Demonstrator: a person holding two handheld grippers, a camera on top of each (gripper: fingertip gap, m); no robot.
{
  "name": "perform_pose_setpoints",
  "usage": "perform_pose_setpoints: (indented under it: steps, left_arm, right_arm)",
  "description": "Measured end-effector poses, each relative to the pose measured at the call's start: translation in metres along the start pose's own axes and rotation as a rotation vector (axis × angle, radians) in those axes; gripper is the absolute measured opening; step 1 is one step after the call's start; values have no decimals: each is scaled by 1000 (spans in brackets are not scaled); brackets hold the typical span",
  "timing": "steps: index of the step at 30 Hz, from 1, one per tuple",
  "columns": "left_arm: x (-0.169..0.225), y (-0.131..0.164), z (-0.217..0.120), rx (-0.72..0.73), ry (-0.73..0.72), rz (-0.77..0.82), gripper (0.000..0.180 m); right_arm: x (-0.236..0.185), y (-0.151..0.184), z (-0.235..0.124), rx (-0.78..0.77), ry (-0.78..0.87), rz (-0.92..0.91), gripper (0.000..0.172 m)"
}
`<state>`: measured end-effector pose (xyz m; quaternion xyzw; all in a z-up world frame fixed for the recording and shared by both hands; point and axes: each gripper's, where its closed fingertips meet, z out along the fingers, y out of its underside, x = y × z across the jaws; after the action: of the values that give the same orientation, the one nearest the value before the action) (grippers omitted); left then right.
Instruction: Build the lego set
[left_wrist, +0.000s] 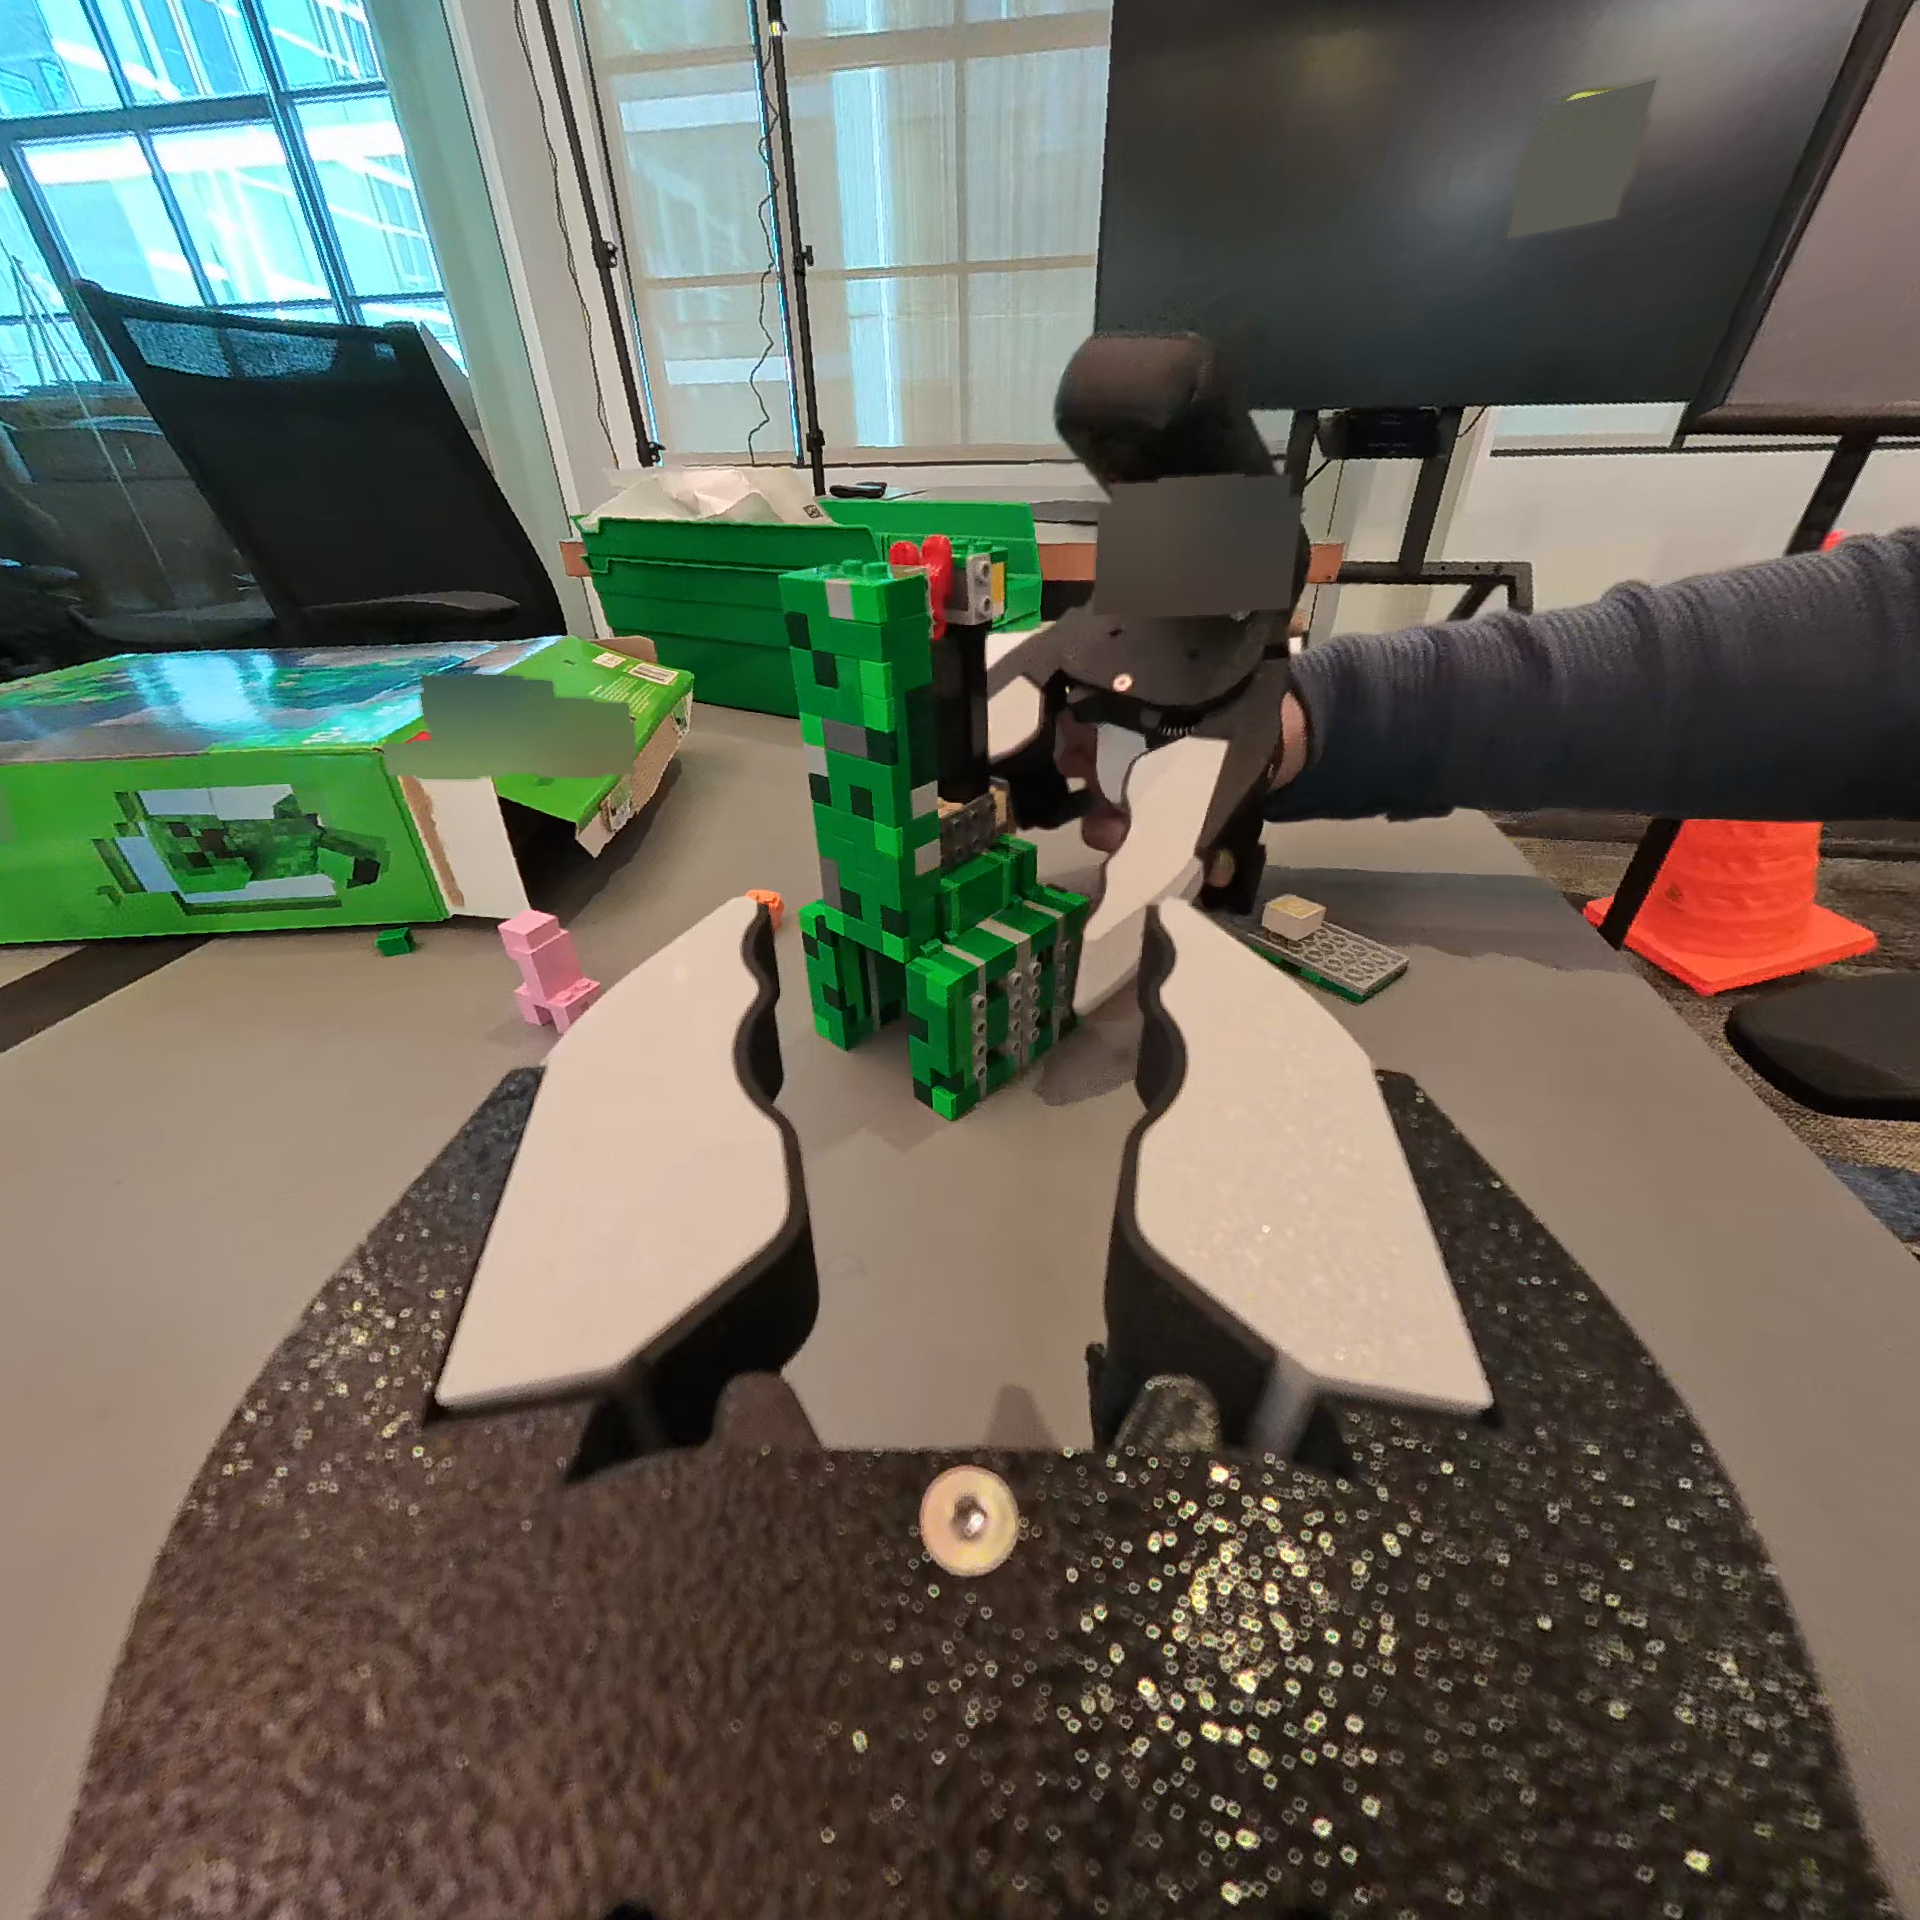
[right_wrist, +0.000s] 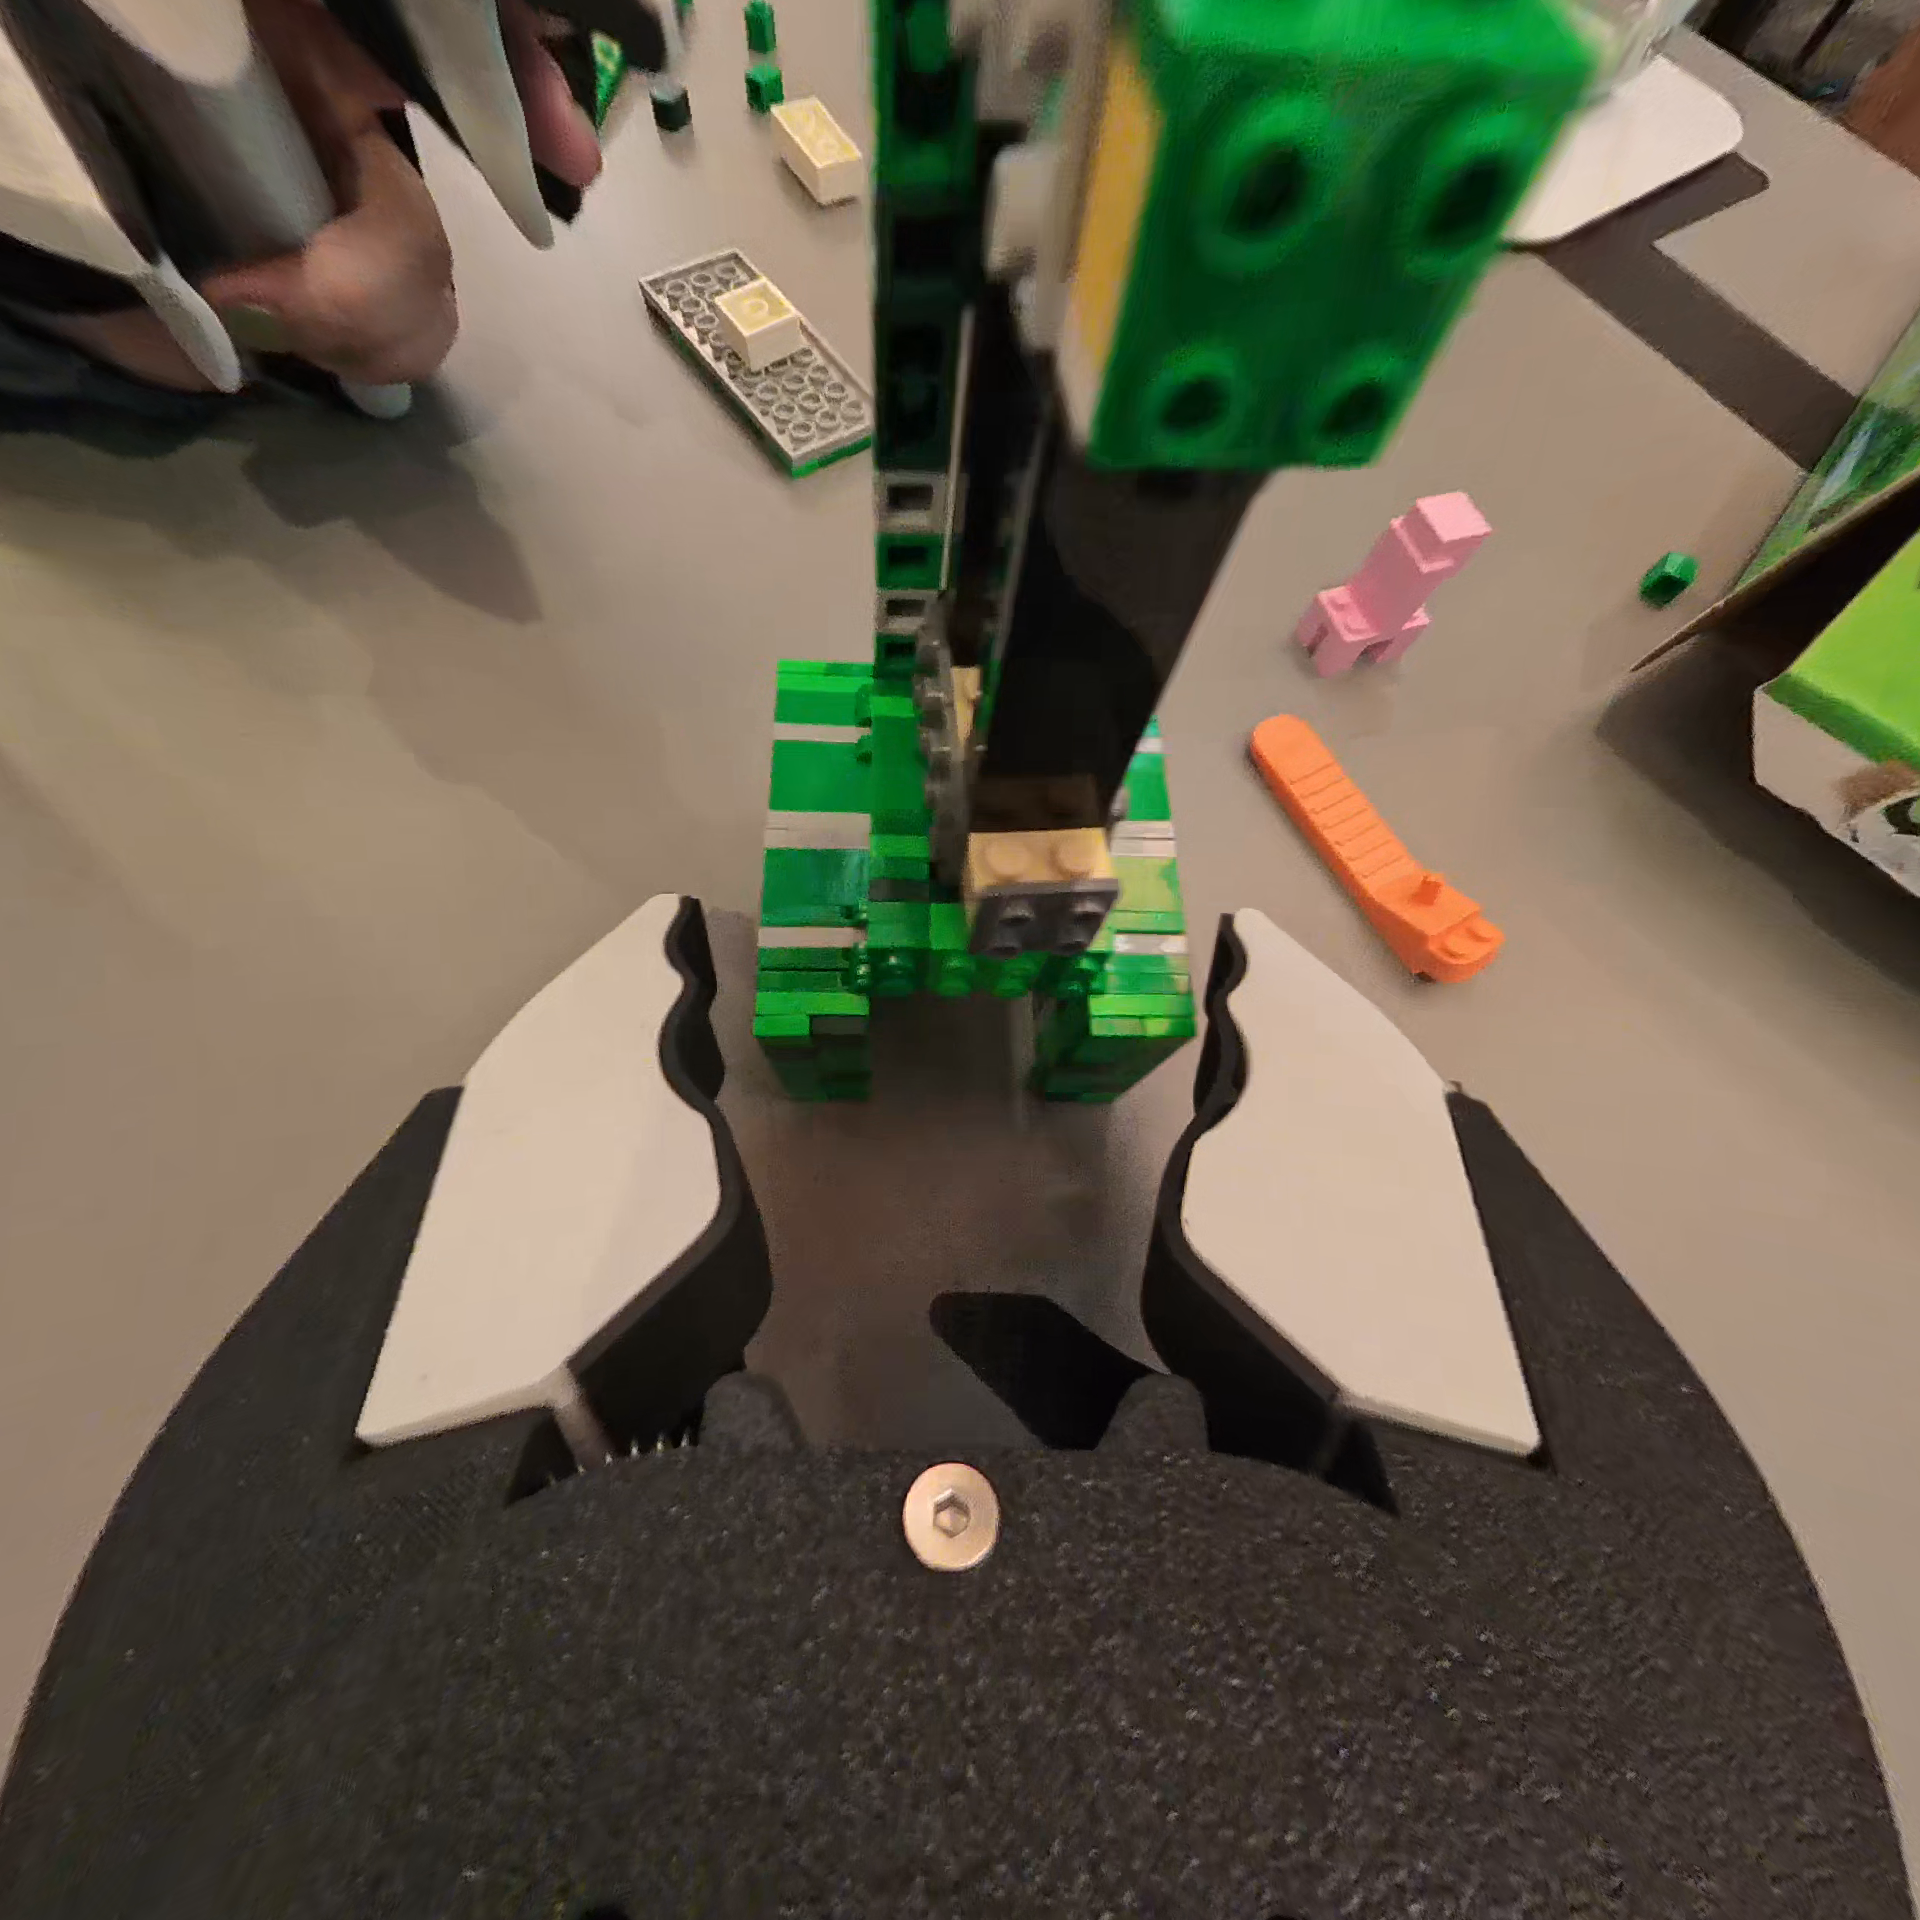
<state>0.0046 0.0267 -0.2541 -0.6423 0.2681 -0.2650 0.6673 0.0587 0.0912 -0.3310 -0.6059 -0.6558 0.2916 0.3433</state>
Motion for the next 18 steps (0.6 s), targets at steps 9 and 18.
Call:
perform_pose_setpoints:
  steps: [9,18]
  left_arm:
    - [0,3,1,-20,-3,8,66]
    - [3,17,11,-131,-72,135,63]
  right_arm:
    - [3,3,6,-32,156,37,81]
    - [11,-9,6,43,198,285,80]
